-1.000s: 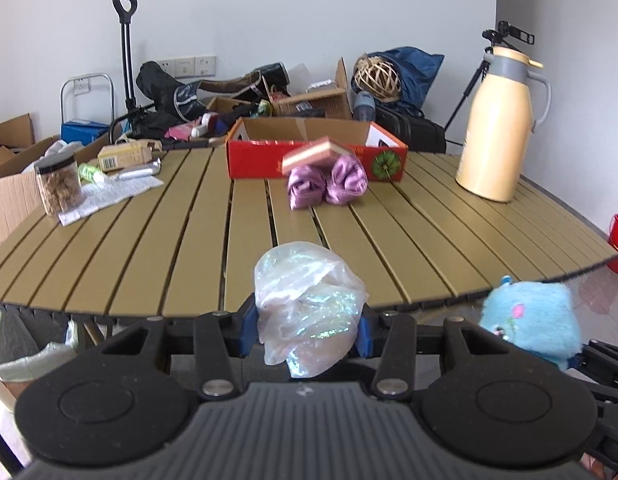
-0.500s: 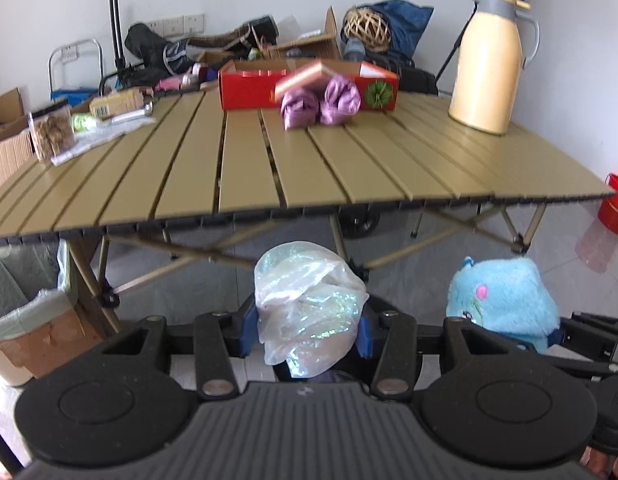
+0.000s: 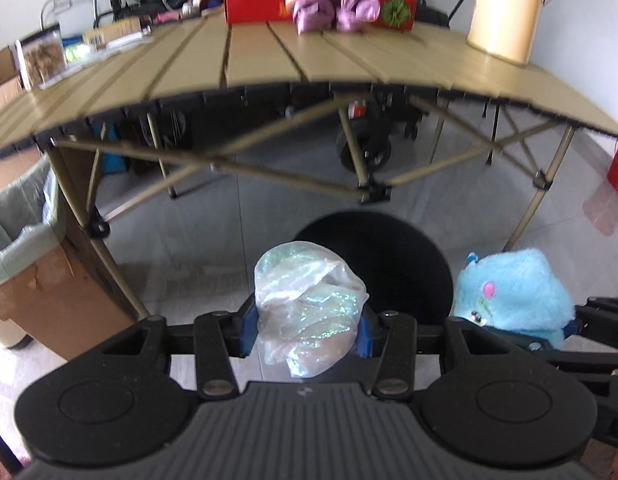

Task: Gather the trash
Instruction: 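Lower the right gripper into the black bin and open it to drop the plush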

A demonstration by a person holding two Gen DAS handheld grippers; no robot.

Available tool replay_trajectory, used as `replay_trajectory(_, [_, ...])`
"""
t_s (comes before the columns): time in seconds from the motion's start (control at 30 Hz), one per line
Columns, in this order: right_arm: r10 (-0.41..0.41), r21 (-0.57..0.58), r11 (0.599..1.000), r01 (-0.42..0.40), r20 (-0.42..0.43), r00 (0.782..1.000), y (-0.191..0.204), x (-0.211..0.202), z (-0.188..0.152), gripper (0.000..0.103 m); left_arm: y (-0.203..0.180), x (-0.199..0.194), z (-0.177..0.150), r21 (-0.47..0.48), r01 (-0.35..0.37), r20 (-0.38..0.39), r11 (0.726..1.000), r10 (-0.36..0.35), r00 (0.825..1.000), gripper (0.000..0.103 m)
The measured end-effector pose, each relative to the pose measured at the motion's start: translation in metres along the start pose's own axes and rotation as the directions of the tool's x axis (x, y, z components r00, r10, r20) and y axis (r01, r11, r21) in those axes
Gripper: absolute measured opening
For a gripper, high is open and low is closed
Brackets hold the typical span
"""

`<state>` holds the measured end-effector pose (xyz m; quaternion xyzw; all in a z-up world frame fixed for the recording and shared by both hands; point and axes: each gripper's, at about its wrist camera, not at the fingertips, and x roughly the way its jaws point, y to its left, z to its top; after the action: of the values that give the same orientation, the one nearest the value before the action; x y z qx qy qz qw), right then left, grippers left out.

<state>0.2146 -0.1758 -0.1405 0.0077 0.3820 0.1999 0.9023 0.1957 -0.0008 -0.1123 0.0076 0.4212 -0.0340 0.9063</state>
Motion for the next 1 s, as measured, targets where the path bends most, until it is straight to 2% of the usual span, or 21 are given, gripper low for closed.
replay_trajectory(0.17, [0.009, 0.030, 1.000, -0.007, -0.057, 0.998, -0.004, 0.018, -0.007, 0.033, 0.001, 0.026, -0.011, 0.014, 0.001, -0.090, 1.000, 0.000, 0.996, 0.046])
replay_trajectory(0.37, [0.028, 0.057, 0.998, -0.021, -0.132, 0.991, -0.013, 0.045, -0.019, 0.033, 0.005, 0.055, -0.021, -0.003, -0.003, -0.161, 1.000, 0.002, 0.987, 0.046])
replay_trajectory(0.7, [0.028, 0.076, 0.997, -0.015, -0.170, 0.985, -0.020, 0.066, -0.011, 0.033, 0.009, 0.077, -0.016, -0.010, -0.005, -0.201, 1.000, 0.003, 0.980, 0.046])
replay_trajectory(1.0, [0.003, 0.040, 0.999, 0.004, -0.180, 0.984, -0.015, 0.099, 0.018, 0.033, 0.019, 0.090, -0.012, -0.039, -0.040, -0.224, 0.998, 0.030, 0.974, 0.046])
